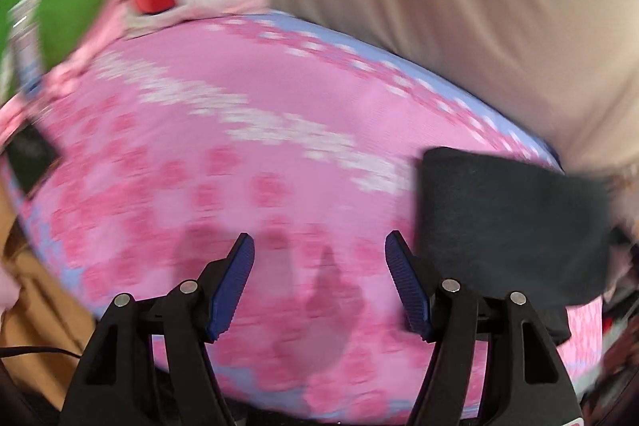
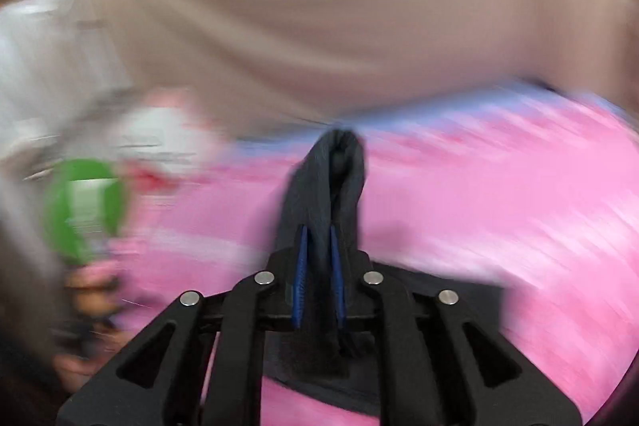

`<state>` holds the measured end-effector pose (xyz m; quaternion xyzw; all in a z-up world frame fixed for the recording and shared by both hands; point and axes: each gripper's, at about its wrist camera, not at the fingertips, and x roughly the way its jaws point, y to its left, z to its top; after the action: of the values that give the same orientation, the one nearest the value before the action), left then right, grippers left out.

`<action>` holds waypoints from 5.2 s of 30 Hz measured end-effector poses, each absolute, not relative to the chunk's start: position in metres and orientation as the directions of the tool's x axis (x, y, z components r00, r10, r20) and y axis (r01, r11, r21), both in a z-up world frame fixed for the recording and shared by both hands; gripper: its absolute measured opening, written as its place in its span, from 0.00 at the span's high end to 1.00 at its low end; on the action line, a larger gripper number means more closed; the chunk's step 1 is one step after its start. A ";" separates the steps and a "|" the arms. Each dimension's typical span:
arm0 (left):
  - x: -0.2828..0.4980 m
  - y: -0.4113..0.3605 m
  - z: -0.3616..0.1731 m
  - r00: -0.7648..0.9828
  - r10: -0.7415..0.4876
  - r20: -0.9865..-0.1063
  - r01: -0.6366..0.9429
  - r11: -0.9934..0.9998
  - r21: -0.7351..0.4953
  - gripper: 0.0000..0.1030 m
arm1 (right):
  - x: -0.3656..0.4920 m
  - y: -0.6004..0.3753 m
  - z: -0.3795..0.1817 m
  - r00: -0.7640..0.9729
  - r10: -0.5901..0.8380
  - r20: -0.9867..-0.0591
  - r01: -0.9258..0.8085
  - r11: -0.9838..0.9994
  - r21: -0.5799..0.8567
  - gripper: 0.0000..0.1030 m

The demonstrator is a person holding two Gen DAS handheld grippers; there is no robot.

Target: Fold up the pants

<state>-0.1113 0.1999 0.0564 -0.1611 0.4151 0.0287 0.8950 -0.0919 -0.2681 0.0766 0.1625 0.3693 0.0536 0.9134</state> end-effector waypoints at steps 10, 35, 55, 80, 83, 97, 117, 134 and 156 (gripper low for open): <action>-0.069 0.067 0.052 0.574 -0.234 -0.785 0.046 0.966 -0.254 0.31 | -0.114 -0.314 0.031 0.675 0.336 -0.657 0.038 0.873 0.485 0.49; -0.077 0.047 0.030 0.538 -0.163 -0.827 0.060 0.986 -0.155 0.24 | -0.112 -0.287 0.055 0.726 0.256 -0.638 -0.014 0.933 0.359 0.73; -0.079 0.020 0.010 0.582 -0.016 -0.813 0.086 0.995 0.042 0.16 | -0.067 -0.240 0.001 0.627 0.231 -0.744 -0.052 0.965 0.256 0.88; -0.083 0.083 0.012 0.530 -0.176 -0.829 -0.050 0.970 -0.238 0.15 | -0.120 -0.268 0.019 0.671 0.290 -0.683 -0.058 0.938 0.341 0.95; -0.086 0.074 0.018 0.543 -0.183 -0.819 -0.014 0.974 -0.227 0.15 | -0.131 -0.268 0.041 0.704 0.291 -0.648 -0.090 0.941 0.326 0.95; -0.084 0.052 0.008 0.528 -0.135 -0.838 0.028 0.990 -0.142 0.15 | -0.122 -0.291 0.002 0.637 0.230 -0.736 0.051 0.940 0.338 0.51; -0.047 0.083 -0.005 0.472 -0.410 -0.781 0.052 0.897 -0.440 0.81 | -0.099 -0.285 -0.005 0.625 0.395 -0.673 0.042 0.844 0.535 0.71; -0.098 0.090 0.015 0.499 -0.238 -0.833 0.006 0.962 -0.271 0.42 | -0.106 -0.277 0.029 0.673 0.296 -0.678 0.001 0.917 0.400 0.33; -0.091 0.073 -0.007 0.475 -0.191 -0.859 0.000 0.976 -0.218 0.25 | -0.142 -0.263 0.036 0.706 0.247 -0.663 -0.021 0.944 0.330 0.79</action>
<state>-0.0905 0.0730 -0.0066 -0.0942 0.5092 -0.0560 0.8537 -0.1420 -0.2632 0.0362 0.1504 0.3759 0.0737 0.9114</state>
